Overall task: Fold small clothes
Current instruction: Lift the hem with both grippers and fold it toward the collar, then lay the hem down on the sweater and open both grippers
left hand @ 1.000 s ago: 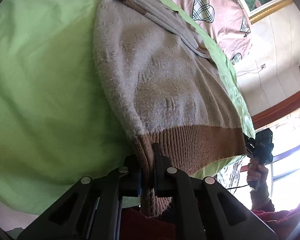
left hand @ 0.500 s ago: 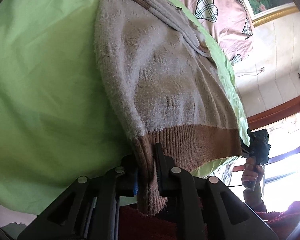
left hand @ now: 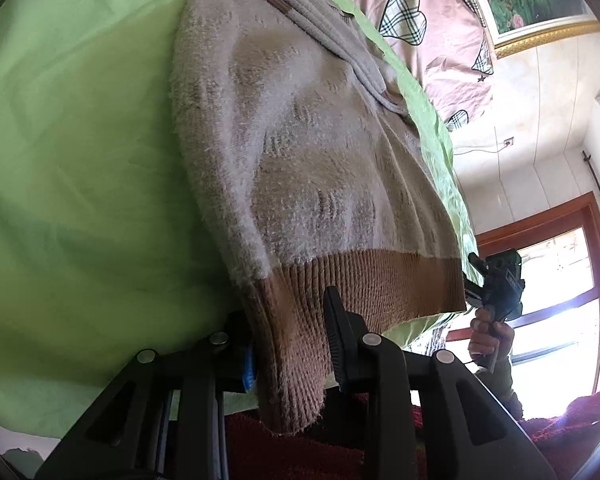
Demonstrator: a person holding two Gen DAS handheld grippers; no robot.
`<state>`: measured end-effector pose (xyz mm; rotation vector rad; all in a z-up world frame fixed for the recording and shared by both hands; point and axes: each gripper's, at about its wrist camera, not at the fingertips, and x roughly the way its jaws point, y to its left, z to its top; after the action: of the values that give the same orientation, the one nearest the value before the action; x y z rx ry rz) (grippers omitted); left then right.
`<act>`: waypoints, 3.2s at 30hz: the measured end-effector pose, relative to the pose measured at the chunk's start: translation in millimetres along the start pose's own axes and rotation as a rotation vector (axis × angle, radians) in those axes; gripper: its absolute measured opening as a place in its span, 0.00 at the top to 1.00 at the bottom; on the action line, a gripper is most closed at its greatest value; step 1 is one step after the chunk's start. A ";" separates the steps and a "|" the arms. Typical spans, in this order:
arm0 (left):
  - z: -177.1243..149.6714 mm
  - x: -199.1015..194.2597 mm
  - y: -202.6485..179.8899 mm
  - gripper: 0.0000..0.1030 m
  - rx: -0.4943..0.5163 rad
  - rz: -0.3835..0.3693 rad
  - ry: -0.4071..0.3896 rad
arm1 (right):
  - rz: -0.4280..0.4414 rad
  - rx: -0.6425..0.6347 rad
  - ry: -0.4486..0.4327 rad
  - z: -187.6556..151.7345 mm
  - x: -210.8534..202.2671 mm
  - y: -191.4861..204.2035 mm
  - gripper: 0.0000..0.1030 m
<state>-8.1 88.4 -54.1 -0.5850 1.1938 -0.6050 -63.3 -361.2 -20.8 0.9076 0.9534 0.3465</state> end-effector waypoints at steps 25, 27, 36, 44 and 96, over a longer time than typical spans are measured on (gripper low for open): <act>35.2 -50.1 -37.2 0.95 0.141 -0.028 -0.262 | 0.204 -0.060 -0.053 6.9 1.7 24.4 0.90; 51.3 -55.6 -41.6 0.95 0.149 -0.028 -0.304 | 0.224 -0.080 -0.079 23.8 2.6 32.7 0.90; 177.6 -69.6 -71.8 0.95 0.230 0.000 -0.485 | 0.211 -0.170 -0.188 133.8 30.9 70.0 0.90; 312.3 -23.9 -71.9 0.95 0.266 0.134 -0.451 | 0.139 -0.142 -0.225 247.7 84.9 71.2 0.90; 450.5 66.9 -1.0 0.78 0.152 0.321 -0.349 | -0.409 -0.325 -0.313 347.8 205.8 82.1 0.59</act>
<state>441.1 84.2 20.5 -0.3425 0.8781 -0.3009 346.9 -362.6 21.3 0.4374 0.7417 0.0049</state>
